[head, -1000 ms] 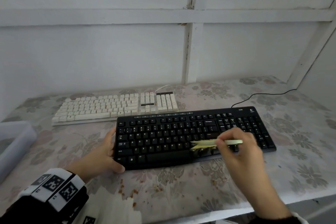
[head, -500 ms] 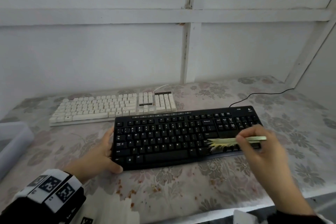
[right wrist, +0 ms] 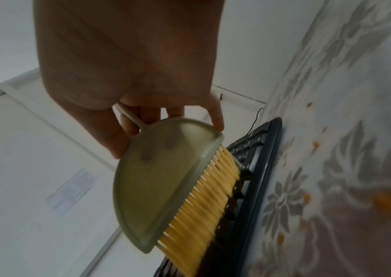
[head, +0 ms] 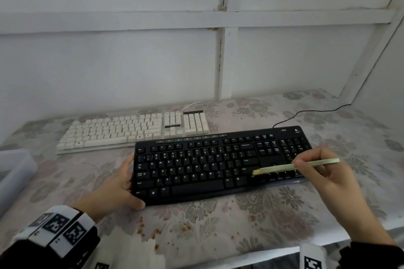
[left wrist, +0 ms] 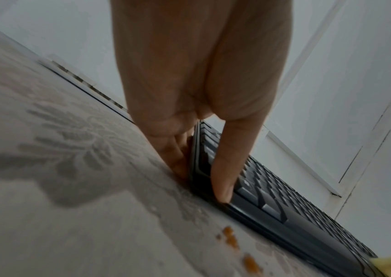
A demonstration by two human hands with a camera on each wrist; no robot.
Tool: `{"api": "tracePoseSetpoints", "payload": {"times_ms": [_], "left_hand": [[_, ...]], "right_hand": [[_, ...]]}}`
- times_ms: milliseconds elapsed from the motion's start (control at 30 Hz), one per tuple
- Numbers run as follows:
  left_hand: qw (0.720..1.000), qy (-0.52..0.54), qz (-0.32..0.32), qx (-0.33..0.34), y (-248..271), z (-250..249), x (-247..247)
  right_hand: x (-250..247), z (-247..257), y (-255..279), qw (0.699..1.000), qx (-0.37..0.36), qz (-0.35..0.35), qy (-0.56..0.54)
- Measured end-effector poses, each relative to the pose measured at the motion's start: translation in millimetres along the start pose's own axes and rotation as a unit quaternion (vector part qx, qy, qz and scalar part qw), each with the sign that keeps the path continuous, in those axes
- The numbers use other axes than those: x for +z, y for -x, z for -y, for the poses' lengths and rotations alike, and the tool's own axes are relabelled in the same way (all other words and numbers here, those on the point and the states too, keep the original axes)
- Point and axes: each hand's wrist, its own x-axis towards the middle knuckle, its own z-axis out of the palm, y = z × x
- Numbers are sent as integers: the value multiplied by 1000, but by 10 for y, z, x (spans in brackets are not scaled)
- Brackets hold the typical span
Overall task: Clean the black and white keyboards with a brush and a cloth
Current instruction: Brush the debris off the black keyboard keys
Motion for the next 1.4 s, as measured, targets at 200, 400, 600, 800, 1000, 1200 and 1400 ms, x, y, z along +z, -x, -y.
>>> {"api": "tracePoseSetpoints", "payload": {"times_ms": [200, 400, 600, 800, 1000, 1200, 1400], "left_hand": [[1000, -7, 1, -4, -16, 27, -14], [1000, -8, -5, -8, -12, 30, -14], [1000, -9, -7, -10, -19, 39, -17], [1000, -6, -3, -9, -29, 36, -17], [1000, -15, -2, -19, -30, 35, -26], [1000, -16, 4, -17, -26, 44, -45], [1000, -9, 7, 20, -3, 33, -31]], "right_hand": [[-298, -118, -95, 989, -9, -87, 118], [-198, -125, -59, 1000, -12, -16, 15], [-466, -264, -169, 988, 0, -119, 98], [-484, -255, -153, 995, 19, -102, -2], [-513, -65, -106, 975, 33, -187, 111], [535, 504, 208, 999, -25, -22, -12], [1712, 729, 626, 980, -163, 60, 101]]}}
